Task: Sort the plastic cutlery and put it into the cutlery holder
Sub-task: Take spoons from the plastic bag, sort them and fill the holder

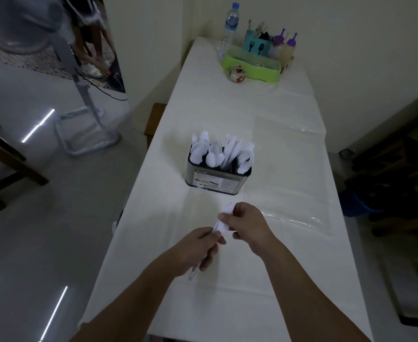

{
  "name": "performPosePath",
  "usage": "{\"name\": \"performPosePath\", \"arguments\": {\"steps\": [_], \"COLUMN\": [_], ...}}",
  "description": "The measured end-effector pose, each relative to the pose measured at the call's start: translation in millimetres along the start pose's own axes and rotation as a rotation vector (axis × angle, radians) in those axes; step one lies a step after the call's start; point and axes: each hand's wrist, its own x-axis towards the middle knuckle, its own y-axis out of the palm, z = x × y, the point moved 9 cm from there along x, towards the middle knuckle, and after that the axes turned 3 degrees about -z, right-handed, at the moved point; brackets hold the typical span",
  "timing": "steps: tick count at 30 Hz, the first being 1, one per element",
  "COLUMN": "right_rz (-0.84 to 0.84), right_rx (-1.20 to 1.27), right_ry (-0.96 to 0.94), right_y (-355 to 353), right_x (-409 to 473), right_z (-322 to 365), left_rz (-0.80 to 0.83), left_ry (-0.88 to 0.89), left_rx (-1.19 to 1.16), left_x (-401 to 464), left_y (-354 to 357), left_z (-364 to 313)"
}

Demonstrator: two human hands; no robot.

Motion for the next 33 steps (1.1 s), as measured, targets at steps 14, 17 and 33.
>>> {"name": "performPosePath", "arguments": {"steps": [14,17,33], "right_rz": [0.130,0.076,-0.498], "right_rx": [-0.202,-0.219,-0.290], "right_ry": [-0.127,-0.190,-0.554], "right_y": [-16,-20,-119], "right_x": [2,3,4], "right_z": [54,74,209], "left_rz": [-0.089,-0.168,-0.665], "left_ry": [0.126,0.192,0.668], "left_rx": [0.085,0.092,1.089], "left_x": [8,10,26], "left_y": [-1,-8,-26], "left_z": [-28,-45,-125]}}
